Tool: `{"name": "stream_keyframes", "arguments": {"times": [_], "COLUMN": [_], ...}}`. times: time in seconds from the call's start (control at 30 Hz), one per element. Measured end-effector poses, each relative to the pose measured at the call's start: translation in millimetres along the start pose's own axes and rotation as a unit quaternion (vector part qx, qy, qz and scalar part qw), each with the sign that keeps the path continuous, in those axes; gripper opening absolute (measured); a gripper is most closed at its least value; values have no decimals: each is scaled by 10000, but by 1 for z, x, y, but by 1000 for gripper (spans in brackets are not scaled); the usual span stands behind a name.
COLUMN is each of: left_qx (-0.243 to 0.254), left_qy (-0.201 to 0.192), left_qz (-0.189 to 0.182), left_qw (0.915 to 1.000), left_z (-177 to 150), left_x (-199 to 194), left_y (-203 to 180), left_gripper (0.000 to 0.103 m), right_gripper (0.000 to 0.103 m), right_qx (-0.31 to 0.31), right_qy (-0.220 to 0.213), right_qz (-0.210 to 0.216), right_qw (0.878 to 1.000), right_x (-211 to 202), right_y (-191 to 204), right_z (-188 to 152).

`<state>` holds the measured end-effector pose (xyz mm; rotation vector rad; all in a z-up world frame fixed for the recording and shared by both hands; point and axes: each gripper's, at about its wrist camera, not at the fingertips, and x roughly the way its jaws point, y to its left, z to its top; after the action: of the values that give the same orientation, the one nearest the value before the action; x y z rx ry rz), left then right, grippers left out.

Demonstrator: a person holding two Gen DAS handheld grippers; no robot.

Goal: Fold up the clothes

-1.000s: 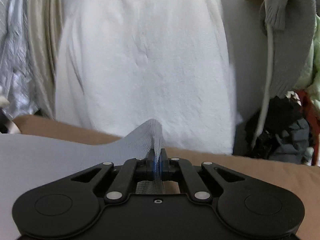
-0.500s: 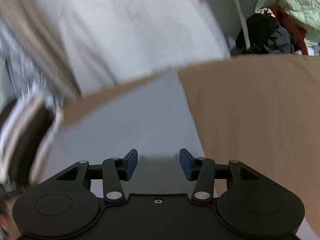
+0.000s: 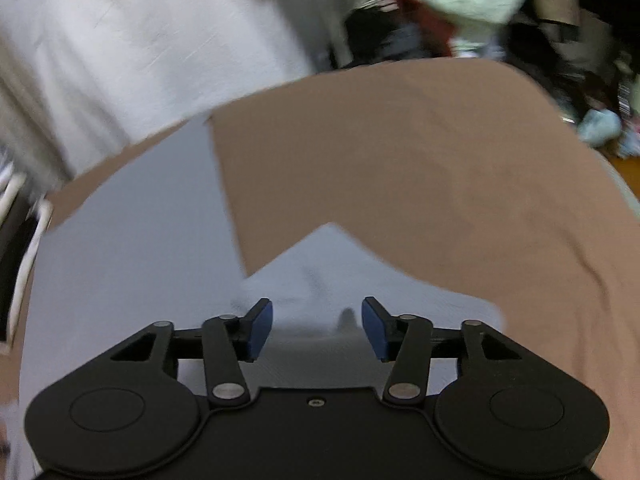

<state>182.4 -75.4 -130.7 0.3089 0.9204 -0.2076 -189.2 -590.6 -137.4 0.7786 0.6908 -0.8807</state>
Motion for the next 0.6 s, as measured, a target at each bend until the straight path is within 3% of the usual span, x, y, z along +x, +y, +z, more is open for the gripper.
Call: {"name": "stream_keyframes", "arguments": {"times": [0.17, 0.3, 0.33, 0.4, 0.43, 0.47, 0.6], "left_qx": [-437, -805, -965, -1114, -1102, -1091, -1045], "left_qy": [384, 558, 569, 596, 589, 581, 553], "left_qz": [-50, -223, -292, -393, -371, -350, -263], "left_qw": [9983, 9949, 9933, 9912, 9915, 9917, 9926], "left_z": [-7, -13, -15, -15, -15, -16, -17], "left_x": [11, 18, 17, 19, 20, 20, 21], "left_y": [23, 30, 32, 35, 35, 35, 34], "left_gripper": [89, 89, 89, 89, 89, 89, 92], "right_gripper": [61, 67, 71, 72, 51, 7, 5], "right_qx": [1061, 1743, 1834, 1390, 1167, 943, 38], "right_qy": [-11, 400, 472, 163, 8, -147, -765], "right_qz": [-420, -281, -280, -494, -600, -706, -1123], "right_qw": [9935, 9835, 9815, 9889, 9914, 9929, 9907], "right_x": [-1, 19, 23, 17, 15, 12, 0], "right_y": [-41, -69, -72, -58, -51, -44, -16], "right_z": [-13, -20, -21, -23, -24, -25, -29]}}
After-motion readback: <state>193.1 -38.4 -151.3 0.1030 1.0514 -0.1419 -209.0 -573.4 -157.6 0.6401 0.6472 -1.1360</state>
